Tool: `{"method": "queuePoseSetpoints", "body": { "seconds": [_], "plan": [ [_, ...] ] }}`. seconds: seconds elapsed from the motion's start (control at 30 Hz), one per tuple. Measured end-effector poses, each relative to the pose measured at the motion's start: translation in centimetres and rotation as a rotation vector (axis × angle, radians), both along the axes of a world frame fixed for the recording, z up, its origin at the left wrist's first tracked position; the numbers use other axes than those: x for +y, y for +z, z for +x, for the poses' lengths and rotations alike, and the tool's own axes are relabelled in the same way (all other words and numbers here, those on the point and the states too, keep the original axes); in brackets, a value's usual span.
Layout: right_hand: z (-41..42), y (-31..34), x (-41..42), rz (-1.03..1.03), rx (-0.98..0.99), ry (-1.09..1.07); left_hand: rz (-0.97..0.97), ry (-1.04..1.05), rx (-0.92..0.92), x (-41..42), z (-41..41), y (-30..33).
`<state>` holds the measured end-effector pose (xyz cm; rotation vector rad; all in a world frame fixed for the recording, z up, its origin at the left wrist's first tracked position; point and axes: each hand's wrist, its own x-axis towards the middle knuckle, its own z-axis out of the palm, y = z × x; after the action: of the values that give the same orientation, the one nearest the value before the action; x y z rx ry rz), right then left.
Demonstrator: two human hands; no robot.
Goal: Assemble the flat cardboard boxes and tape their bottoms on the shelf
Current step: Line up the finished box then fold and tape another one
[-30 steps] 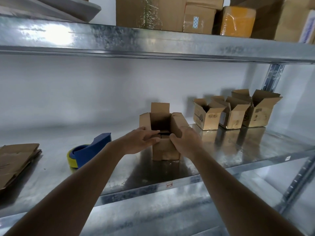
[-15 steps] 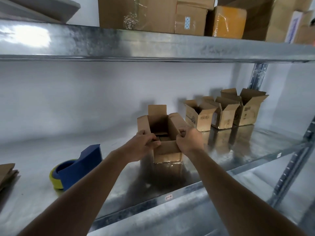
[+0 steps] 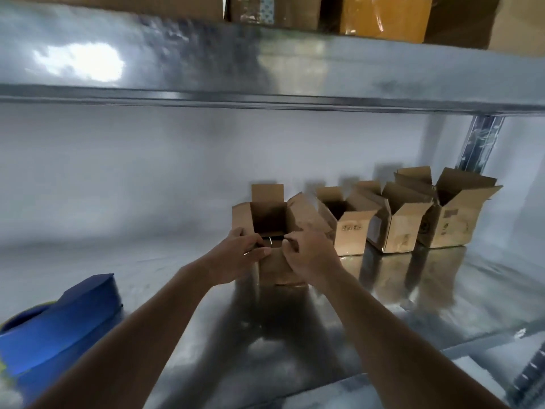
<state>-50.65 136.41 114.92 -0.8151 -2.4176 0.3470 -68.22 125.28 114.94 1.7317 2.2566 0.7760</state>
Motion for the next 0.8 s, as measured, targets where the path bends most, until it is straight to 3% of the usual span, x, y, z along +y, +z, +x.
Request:
{"method": "queuePoseSetpoints", "body": {
  "seconds": [0.17, 0.27, 0.5, 0.6, 0.8],
  "plan": [
    [0.0, -0.6, 2.7, 0.034, 0.044, 0.079, -0.031, 0.045, -0.057, 2.4, 0.6, 0.1],
    [0.4, -0.5, 3.5, 0.037, 0.093, 0.084, -0.050, 0.028, 0.008, 3.1, 0.4, 0.1],
    [2.0, -0.3, 4.2, 0.024, 0.141, 0.064, -0.031, 0.043, -0.125, 3.8, 2.2, 0.5],
    [2.7, -0.5, 4.3, -0.034, 0.127, 0.034, -0.027, 0.029, 0.042, 3.7, 3.2, 0.8],
    [4.5, -0.2, 3.6, 0.058, 0.022, -0.120, -0.136, 0.012, 0.110, 4.2, 4.5, 1.2]
  ]
}}
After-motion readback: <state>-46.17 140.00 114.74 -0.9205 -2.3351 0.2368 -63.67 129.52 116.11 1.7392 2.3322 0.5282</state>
